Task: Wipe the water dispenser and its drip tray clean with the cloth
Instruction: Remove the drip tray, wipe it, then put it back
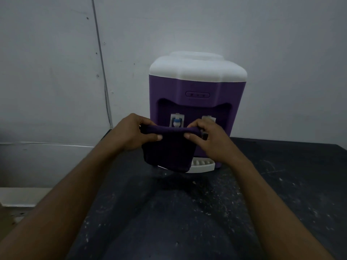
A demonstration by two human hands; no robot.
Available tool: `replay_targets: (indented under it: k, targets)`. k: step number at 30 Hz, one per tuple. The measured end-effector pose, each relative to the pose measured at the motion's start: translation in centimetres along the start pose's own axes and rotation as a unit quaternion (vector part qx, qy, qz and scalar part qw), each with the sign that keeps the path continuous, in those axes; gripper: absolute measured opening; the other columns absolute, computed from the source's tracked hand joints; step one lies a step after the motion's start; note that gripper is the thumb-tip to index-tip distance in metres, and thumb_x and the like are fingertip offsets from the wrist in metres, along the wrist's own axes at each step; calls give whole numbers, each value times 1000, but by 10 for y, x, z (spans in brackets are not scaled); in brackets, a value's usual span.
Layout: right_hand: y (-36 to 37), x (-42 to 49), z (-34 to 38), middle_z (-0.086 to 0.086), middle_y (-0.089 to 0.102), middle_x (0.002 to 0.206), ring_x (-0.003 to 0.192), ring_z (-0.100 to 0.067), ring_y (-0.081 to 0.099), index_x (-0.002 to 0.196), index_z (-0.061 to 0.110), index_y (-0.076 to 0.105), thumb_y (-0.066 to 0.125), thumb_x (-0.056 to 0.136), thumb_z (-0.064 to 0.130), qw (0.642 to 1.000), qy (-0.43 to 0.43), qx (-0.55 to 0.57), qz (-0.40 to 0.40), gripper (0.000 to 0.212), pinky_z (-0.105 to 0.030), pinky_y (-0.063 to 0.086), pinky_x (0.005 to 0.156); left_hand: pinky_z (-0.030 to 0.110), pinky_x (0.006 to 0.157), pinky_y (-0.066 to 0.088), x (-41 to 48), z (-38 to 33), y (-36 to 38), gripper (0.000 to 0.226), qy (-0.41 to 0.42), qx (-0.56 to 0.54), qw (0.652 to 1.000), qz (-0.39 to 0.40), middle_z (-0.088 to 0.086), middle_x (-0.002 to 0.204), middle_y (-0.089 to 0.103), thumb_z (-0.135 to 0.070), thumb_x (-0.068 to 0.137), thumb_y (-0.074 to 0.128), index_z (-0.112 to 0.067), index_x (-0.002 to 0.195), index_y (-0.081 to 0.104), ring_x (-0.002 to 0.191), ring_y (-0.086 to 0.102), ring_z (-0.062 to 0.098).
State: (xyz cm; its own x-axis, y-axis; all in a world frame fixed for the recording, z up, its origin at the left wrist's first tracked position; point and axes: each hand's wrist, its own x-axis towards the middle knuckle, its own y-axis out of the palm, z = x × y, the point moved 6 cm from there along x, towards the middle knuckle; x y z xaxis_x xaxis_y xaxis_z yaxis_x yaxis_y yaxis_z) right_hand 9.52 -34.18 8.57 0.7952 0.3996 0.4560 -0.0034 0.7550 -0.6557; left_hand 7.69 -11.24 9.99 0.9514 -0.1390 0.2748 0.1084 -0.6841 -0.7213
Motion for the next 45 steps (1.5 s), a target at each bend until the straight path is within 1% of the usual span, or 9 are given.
replay_targets:
  k: [4,8,12,17,23,29,33,38,45]
  targets:
    - [9,-7,-16,12,70,101,96,-1,68,112,21,63,55,105,39,981,72,179,33,21,-14,52,81,6,70,52,-5,5,11,20,-23,-217,971,95,-11,102,76,-39,86,72,-33,105,76,95,70,1]
    - [27,-15,-28,5,73,114,101,-7,73,117,24,59,48,105,49,956,139,255,41,29,-22,58,76,31,89,59,-8,24,45,34,-88,-339,922,167,-4,123,72,-42,94,63,-33,126,66,112,69,14]
    - [44,-25,-46,-3,66,126,89,-3,74,129,24,50,57,104,40,914,232,334,7,30,-20,57,65,27,74,61,-12,44,65,58,-166,-322,919,157,1,126,70,-57,77,71,-31,128,59,103,72,12]
    - [50,-40,-60,-4,75,121,108,-19,74,136,29,53,78,88,30,838,278,469,10,54,-34,61,84,44,81,62,-14,60,66,87,-189,-405,884,137,8,120,73,-27,67,89,-40,135,36,106,73,23]
    - [44,-36,-42,6,60,133,112,-6,68,135,28,56,90,74,8,950,175,230,121,73,-22,58,90,31,90,59,-12,38,62,73,-43,-135,983,114,-11,133,56,-28,67,92,-42,130,56,117,61,13]
    - [41,-31,-38,7,70,111,96,-7,68,117,29,69,85,83,25,987,140,0,74,38,-26,58,87,40,99,54,-9,39,66,33,-38,31,993,107,-4,117,67,-29,88,76,-29,120,68,104,64,11]
    - [34,-37,-51,10,74,95,90,-6,69,98,31,75,82,86,35,984,150,64,74,14,-19,57,78,35,93,57,-12,46,67,23,-58,-47,985,154,-8,109,70,-40,91,71,-34,113,70,101,67,8]
    - [31,-64,-74,19,77,104,93,1,73,118,36,71,69,96,42,937,233,236,113,23,-15,56,70,29,85,59,-16,45,89,40,-106,-187,963,165,-10,102,76,-57,78,73,-30,107,75,93,72,7]
    - [-13,-118,-145,-11,75,119,101,-19,75,127,9,65,71,96,25,866,368,336,-42,36,-28,61,80,28,67,59,-8,21,170,34,-142,-342,925,85,2,97,75,-21,80,85,-22,108,65,91,74,15]
